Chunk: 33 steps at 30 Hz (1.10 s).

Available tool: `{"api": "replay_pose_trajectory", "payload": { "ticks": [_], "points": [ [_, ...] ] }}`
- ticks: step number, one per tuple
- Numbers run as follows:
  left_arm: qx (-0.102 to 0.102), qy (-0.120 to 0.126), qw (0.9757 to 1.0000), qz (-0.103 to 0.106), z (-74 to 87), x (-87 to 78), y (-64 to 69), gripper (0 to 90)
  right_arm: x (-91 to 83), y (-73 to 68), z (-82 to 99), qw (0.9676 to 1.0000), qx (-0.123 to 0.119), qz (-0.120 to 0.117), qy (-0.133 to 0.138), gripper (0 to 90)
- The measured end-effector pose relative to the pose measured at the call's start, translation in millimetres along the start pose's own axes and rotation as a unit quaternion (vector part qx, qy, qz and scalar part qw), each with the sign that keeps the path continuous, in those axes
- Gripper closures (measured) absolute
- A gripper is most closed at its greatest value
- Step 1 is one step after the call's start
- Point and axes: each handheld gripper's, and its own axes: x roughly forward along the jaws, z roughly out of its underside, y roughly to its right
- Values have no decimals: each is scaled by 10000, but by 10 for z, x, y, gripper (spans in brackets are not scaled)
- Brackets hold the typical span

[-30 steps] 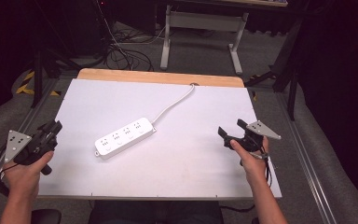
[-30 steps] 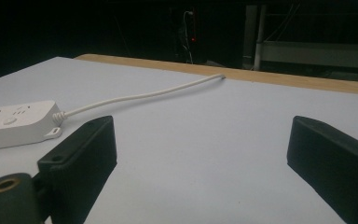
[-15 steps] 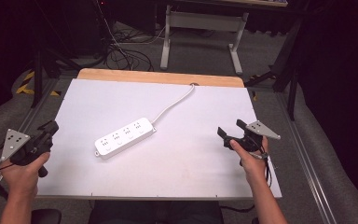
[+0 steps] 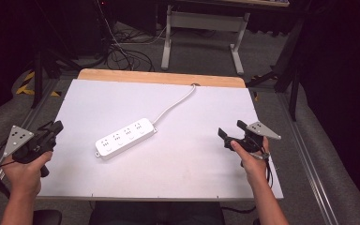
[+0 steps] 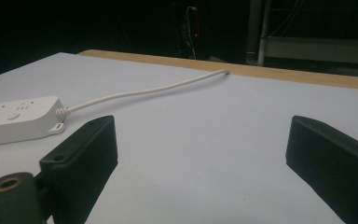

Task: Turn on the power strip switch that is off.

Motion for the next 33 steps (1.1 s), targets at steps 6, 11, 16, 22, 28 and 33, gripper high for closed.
{"api": "replay_pose_trajectory", "payload": {
  "ticks": [6, 11, 16, 22, 28, 33],
  "points": [
    [154, -166, 9996, 184, -42, 56, 93, 899, -9, 10, 0, 10000, 23, 25, 14, 98],
    [140, -275, 9991, 306, -63, 120, 137, 899, -1, 5, 2, 10000, 29, 5, -11, 101],
    [211, -377, 9981, 445, -101, 204, 239, 899, -5, 9, 3, 10000, 51, -8, -19, 102],
    [323, -533, 9964, 578, -125, 273, 335, 899, -9, 10, 1, 10000, 38, 5, -13, 101],
    [420, -730, 9937, 744, -118, 350, 439, 899, -8, 7, -1, 10000, 33, 7, -19, 104],
    [537, -911, 9903, 897, -108, 429, 544, 899, -12, 9, -1, 10000, 47, 3, -16, 104]
  ]
}}
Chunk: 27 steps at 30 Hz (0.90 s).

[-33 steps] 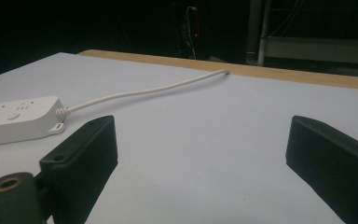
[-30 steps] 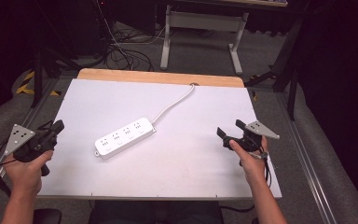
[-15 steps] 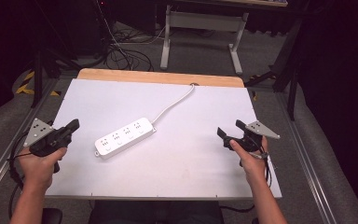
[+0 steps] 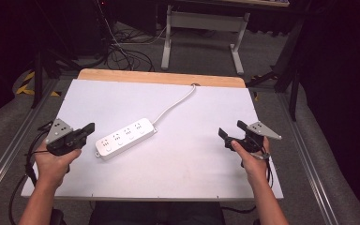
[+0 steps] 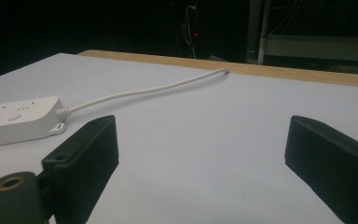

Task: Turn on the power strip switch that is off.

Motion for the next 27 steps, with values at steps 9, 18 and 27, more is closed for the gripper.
{"api": "replay_pose_trajectory", "payload": {
  "ticks": [9, 18, 27],
  "points": [
    [209, -474, 9984, 224, -25, 256, 143, 898, 5, -6, 5, 10000, 3, 11, -37, 104],
    [414, -872, 9942, 472, -39, 493, 232, 898, 5, -3, 10, 10000, 12, 44, -63, 105],
    [717, -1513, 9843, 556, -44, 741, 373, 898, 15, -7, 12, 10000, 14, 39, -69, 106]
  ]
}}
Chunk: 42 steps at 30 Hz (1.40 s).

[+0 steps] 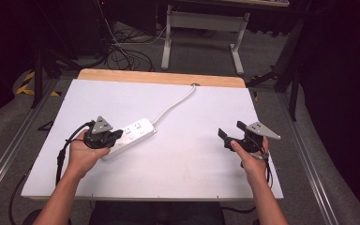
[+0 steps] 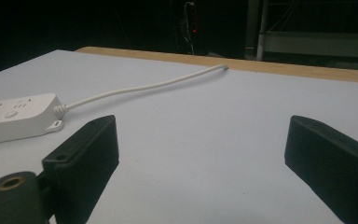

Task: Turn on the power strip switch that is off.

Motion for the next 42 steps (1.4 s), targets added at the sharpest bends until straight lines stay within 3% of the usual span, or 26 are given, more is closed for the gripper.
{"api": "replay_pose_trajectory", "payload": {
  "ticks": [3, 14, 22, 28, 38, 40, 42],
  "points": [
    [2, -249, 9997, -17, 1, 36, 11, 898, -4, 7, 0, 10000, 11, 6, -3, 106],
    [-66, -654, 9978, 84, 19, 90, 12, 897, -10, 7, -3, 10000, 19, 17, 8, 109],
    [-93, -666, 9977, 111, 19, 91, 8, 898, -14, 5, -4, 10000, 27, 22, 19, 110],
    [24, -708, 9975, -59, 15, 97, 48, 899, -23, 9, -6, 10000, 34, 33, 32, 111],
    [-75, -762, 9970, -79, 19, 112, 64, 900, -34, 6, -8, 9999, 87, 32, 43, 112],
    [-42, -770, 9968, -216, 20, 121, 75, 900, -35, 4, -8, 9999, 87, 29, 43, 112],
    [-92, -777, 9968, -167, 20, 121, 63, 900, -39, 2, -8, 9999, 90, 23, 53, 112]
  ]
}}
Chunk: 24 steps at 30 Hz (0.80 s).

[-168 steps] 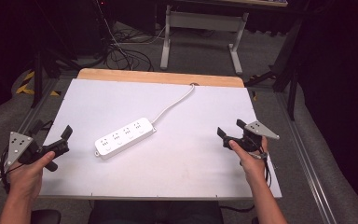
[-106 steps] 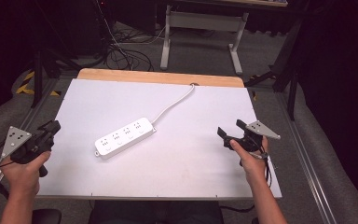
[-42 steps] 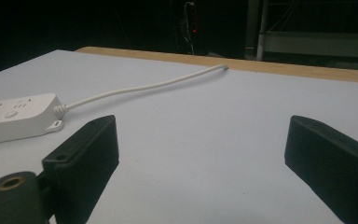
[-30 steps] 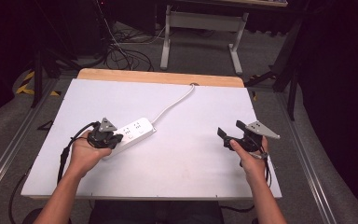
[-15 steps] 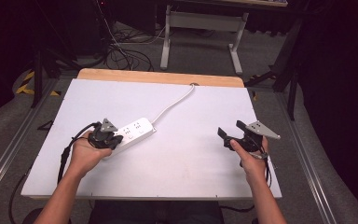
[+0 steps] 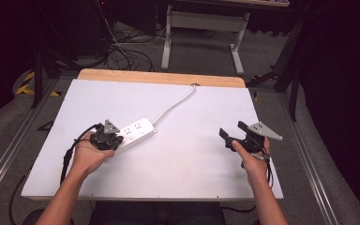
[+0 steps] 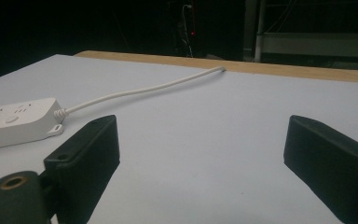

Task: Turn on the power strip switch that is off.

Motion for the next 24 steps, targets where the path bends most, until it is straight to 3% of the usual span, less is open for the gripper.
{"api": "replay_pose_trajectory", "payload": {
  "ticks": [24],
  "points": [
    [-30, -45, 10000, 24, -3, 12, 10, 900, -34, -3, 1, 10000, 16, 46, 1, 114]
  ]
}}
